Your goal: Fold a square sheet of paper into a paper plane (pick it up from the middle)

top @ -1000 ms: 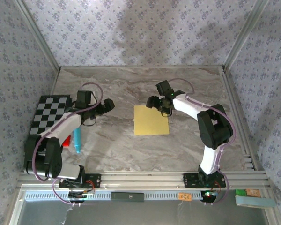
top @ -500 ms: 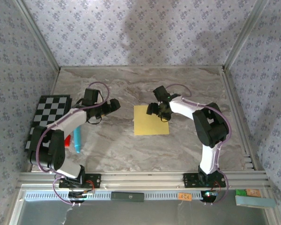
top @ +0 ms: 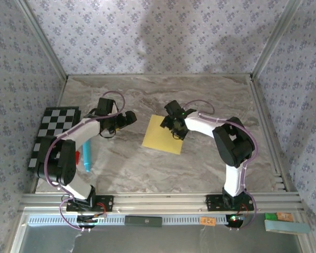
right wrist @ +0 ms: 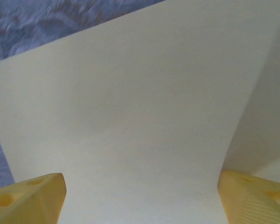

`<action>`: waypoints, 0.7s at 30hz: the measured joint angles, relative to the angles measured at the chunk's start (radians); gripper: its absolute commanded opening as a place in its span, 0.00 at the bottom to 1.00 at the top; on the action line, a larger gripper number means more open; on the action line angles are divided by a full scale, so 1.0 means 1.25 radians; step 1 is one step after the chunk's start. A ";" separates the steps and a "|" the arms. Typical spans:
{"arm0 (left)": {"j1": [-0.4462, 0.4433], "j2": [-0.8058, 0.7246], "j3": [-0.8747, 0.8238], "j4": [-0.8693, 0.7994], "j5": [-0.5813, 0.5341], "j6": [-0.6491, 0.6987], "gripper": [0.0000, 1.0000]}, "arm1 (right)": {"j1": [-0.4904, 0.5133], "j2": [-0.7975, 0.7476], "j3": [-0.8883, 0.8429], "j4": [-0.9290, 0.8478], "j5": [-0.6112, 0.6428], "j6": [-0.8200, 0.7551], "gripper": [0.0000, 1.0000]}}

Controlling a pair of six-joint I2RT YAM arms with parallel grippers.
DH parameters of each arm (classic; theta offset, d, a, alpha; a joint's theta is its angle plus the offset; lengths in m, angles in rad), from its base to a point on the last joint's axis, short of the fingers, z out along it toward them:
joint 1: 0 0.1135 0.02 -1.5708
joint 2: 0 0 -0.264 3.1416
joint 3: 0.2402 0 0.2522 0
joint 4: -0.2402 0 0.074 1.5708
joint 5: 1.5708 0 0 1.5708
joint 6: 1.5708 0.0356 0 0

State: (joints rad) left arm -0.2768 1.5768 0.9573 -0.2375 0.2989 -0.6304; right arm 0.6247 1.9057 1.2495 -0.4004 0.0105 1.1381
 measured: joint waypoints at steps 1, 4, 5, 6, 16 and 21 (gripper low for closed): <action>-0.003 0.003 0.004 -0.005 0.000 0.000 1.00 | 0.008 0.002 0.001 0.006 -0.006 0.014 0.87; -0.019 0.016 0.024 -0.027 -0.009 0.001 1.00 | 0.022 0.004 0.004 0.027 -0.032 0.042 0.87; -0.027 0.021 0.034 -0.037 -0.014 0.003 1.00 | 0.019 0.003 0.004 0.038 -0.041 0.045 0.87; -0.036 0.028 0.045 -0.047 -0.020 0.005 1.00 | 0.014 0.002 0.004 0.050 -0.045 0.045 0.88; -0.177 0.143 0.214 -0.169 -0.105 0.099 1.00 | -0.089 -0.212 -0.121 0.092 0.014 -0.097 1.00; -0.260 0.236 0.342 -0.260 -0.172 0.153 0.99 | -0.175 -0.284 -0.190 0.098 0.025 -0.175 1.00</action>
State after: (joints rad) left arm -0.6014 1.8713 1.3846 -0.5629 0.0837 -0.4393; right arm 0.4061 1.5513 1.0115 -0.2783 0.0418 0.9188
